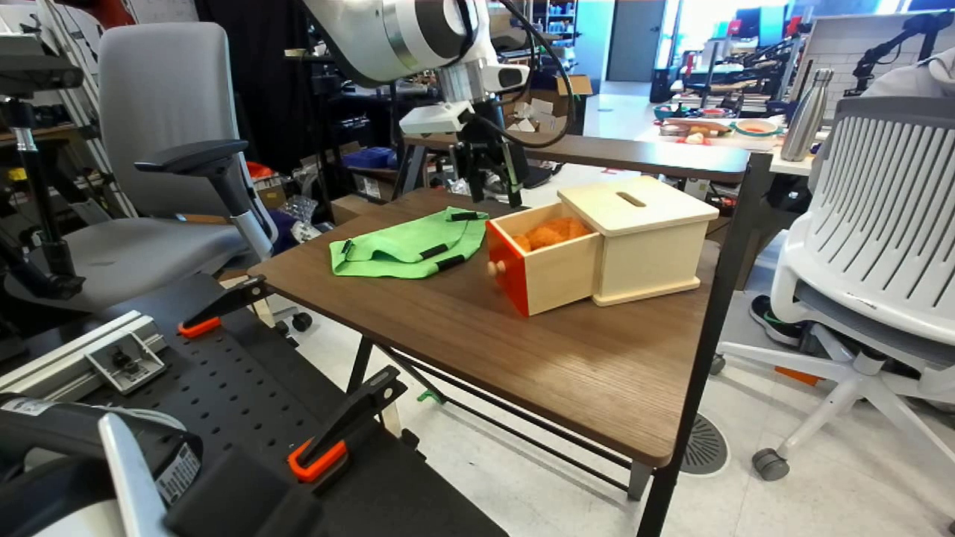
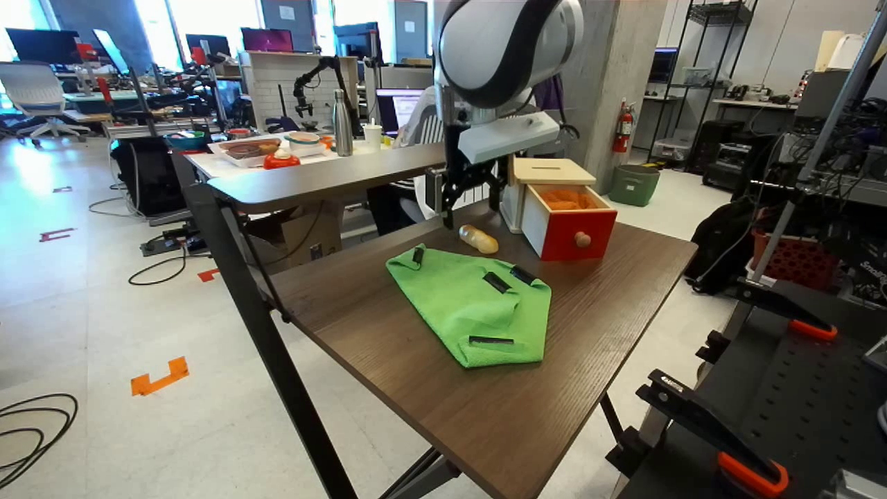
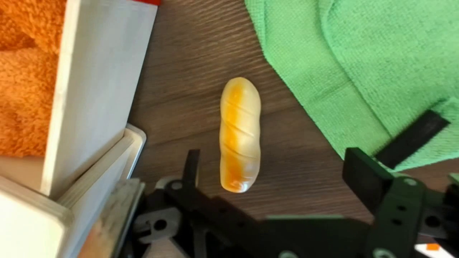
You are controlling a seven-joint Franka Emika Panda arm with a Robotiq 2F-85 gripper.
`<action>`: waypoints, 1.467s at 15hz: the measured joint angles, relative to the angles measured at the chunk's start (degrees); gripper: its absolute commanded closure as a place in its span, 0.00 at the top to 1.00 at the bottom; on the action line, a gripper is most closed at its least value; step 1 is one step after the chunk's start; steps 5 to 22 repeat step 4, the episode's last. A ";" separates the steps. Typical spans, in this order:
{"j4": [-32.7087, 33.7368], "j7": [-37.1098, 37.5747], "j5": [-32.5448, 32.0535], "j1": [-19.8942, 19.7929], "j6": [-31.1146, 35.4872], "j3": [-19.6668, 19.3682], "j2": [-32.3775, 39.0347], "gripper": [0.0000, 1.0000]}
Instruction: Move the yellow object from right to left
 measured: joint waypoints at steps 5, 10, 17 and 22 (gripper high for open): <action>-11.13 1.06 -0.48 0.62 4.24 -0.31 -10.37 1.00; -11.13 1.06 -0.48 0.62 4.24 -0.31 -10.37 1.00; -11.13 1.06 -0.48 0.62 4.24 -0.31 -10.37 1.00; -11.13 1.06 -0.48 0.62 4.24 -0.31 -10.37 1.00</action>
